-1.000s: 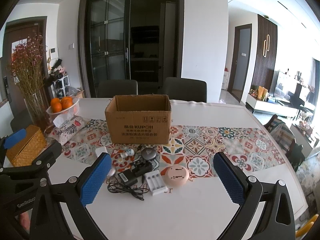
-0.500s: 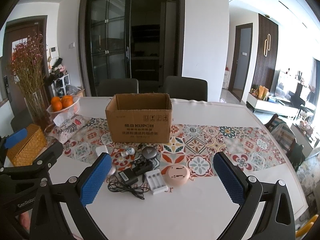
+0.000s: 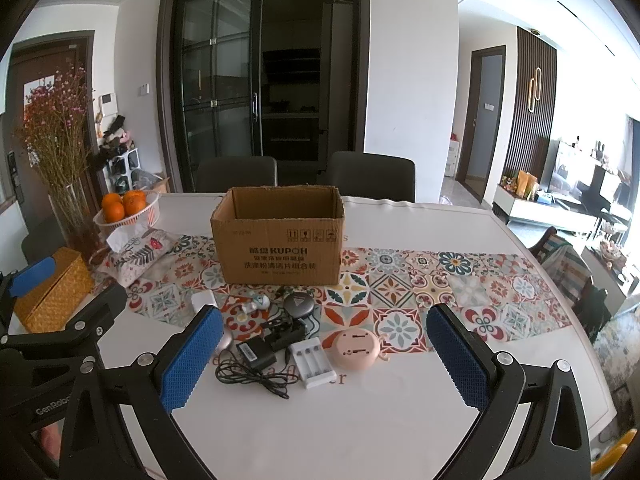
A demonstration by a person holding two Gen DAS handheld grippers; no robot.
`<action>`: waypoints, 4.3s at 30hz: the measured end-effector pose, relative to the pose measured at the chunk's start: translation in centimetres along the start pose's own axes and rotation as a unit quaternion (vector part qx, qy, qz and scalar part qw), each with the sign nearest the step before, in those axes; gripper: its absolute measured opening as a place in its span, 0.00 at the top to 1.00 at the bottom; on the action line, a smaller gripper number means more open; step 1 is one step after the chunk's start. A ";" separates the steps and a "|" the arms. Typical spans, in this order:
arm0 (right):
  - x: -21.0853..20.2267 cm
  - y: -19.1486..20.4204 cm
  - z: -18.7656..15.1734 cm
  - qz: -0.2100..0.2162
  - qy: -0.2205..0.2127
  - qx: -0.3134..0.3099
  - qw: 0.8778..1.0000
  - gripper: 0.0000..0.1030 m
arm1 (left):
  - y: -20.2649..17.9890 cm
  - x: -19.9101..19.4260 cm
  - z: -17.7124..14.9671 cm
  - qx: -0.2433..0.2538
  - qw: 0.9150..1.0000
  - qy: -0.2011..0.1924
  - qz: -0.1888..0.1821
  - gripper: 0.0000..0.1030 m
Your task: Organize rigid objects
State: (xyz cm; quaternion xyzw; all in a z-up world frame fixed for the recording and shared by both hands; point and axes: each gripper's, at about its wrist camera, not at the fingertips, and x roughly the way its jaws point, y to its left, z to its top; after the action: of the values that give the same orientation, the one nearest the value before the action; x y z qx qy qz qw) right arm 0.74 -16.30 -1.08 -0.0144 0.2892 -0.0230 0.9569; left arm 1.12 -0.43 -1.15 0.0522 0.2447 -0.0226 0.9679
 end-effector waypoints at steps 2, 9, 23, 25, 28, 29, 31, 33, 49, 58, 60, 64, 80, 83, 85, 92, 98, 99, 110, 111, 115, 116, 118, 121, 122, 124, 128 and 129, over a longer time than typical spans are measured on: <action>0.0 0.0 0.0 -0.001 -0.001 0.000 1.000 0.00 | 0.0 0.0 0.0 0.000 1.000 0.000 0.000 0.00; 0.0 0.0 -0.1 0.000 0.002 0.000 1.000 0.00 | 0.0 0.0 0.0 0.000 1.000 0.001 -0.001 0.00; 0.1 0.2 -0.5 0.001 0.005 -0.001 1.000 0.00 | -0.1 0.0 -0.4 -0.001 1.000 0.003 -0.001 0.00; 0.1 0.2 -0.5 0.002 0.007 -0.001 1.000 0.00 | -0.1 0.0 -0.7 -0.002 1.000 0.004 -0.002 0.00; 0.2 0.3 -0.7 0.003 0.011 -0.001 1.000 0.00 | 0.0 0.3 -1.2 -0.004 1.000 0.012 -0.003 0.00; 0.5 0.2 -0.5 0.003 0.015 -0.002 1.000 0.00 | 0.1 0.5 -1.1 -0.004 1.000 0.016 -0.003 0.00; 0.8 0.2 -0.6 0.003 0.023 -0.001 1.000 0.00 | 0.1 0.9 -1.4 -0.006 1.000 0.029 -0.005 0.00; 1.3 0.1 -0.7 0.002 0.033 0.000 0.999 0.00 | 0.4 1.5 -1.4 -0.008 0.999 0.041 -0.009 0.00; 7.5 -0.7 -1.1 -0.001 0.090 0.022 0.996 0.00 | 0.1 7.9 -1.9 -0.033 0.991 0.131 -0.007 0.00; 12.4 -2.6 -2.7 -0.011 0.147 0.050 0.988 0.00 | -1.3 12.6 -2.7 -0.030 0.984 0.176 -0.005 0.03; 13.7 -2.9 -2.9 -0.012 0.165 0.054 0.985 0.00 | -1.4 13.8 -2.8 -0.034 0.982 0.188 -0.006 0.04; 16.5 -3.1 -3.3 -0.019 0.202 0.059 0.977 0.00 | -1.5 16.3 -3.2 -0.040 0.975 0.217 -0.004 0.07; 23.9 -3.1 -4.5 -0.053 0.286 0.026 0.956 0.01 | -1.7 23.2 -5.6 -0.033 0.954 0.298 0.011 0.13; 24.9 -3.1 -4.9 -0.057 0.294 0.023 0.954 0.01 | -1.8 24.1 -6.1 -0.033 0.951 0.309 0.013 0.15; 25.5 -3.1 -5.1 -0.061 0.300 0.021 0.952 0.01 | -1.9 24.6 -6.3 -0.032 0.949 0.312 0.017 0.15; 27.0 -3.7 -6.0 -0.065 0.314 0.034 0.947 0.02 | -2.2 26.3 -7.1 -0.032 0.943 0.331 0.023 0.23; 27.7 -3.6 -6.7 -0.064 0.319 0.030 0.945 0.09 | -2.2 27.1 -7.7 -0.039 0.938 0.345 0.019 0.33; 27.7 -3.6 -6.7 -0.063 0.320 0.030 0.945 0.10 | -2.2 27.2 -7.8 -0.039 0.937 0.347 0.017 0.35; 27.5 -3.6 -6.8 -0.060 0.307 0.025 0.949 0.27 | -2.3 27.2 -8.2 -0.038 0.937 0.348 0.001 0.47; 27.4 -3.7 -6.7 -0.057 0.306 0.027 0.950 0.27 | -2.4 27.2 -8.2 -0.037 0.937 0.348 0.000 0.47; 26.9 -3.6 -6.8 -0.044 0.305 0.037 0.951 0.27 | -2.4 26.5 -7.7 -0.033 0.942 0.334 -0.008 0.47; 26.7 -3.5 -6.7 -0.043 0.301 0.036 0.952 0.27 | -2.5 26.3 -7.6 -0.030 0.944 0.330 -0.007 0.47; 26.4 -3.4 -6.5 -0.041 0.297 0.037 0.953 0.27 | -2.4 26.0 -7.3 -0.028 0.946 0.323 -0.008 0.47; 25.5 -3.0 -5.9 -0.042 0.285 0.031 0.957 0.27 | -2.3 25.3 -6.8 -0.026 0.950 0.312 -0.012 0.47; 25.2 -2.9 -5.7 -0.040 0.281 0.030 0.958 0.27 | -2.4 24.9 -6.6 -0.026 0.951 0.308 -0.015 0.47; 24.4 -2.7 -5.2 -0.035 0.272 0.030 0.961 0.27 | -2.3 24.4 -6.2 -0.028 0.953 0.301 -0.019 0.47; 23.0 -2.5 -3.8 -0.021 0.251 0.031 0.967 0.27 | -1.9 23.2 -4.8 -0.030 0.959 0.279 -0.031 0.47; 22.7 -2.4 -3.4 -0.018 0.244 0.032 0.969 0.27 | -1.8 22.9 -4.3 -0.030 0.961 0.273 -0.033 0.47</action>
State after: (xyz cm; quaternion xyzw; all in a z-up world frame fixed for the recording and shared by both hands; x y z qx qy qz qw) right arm 17.64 -19.93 -16.40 0.0167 0.5131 -0.0521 0.8566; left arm 19.08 -2.13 -16.01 0.0196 0.5022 -0.0318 0.8640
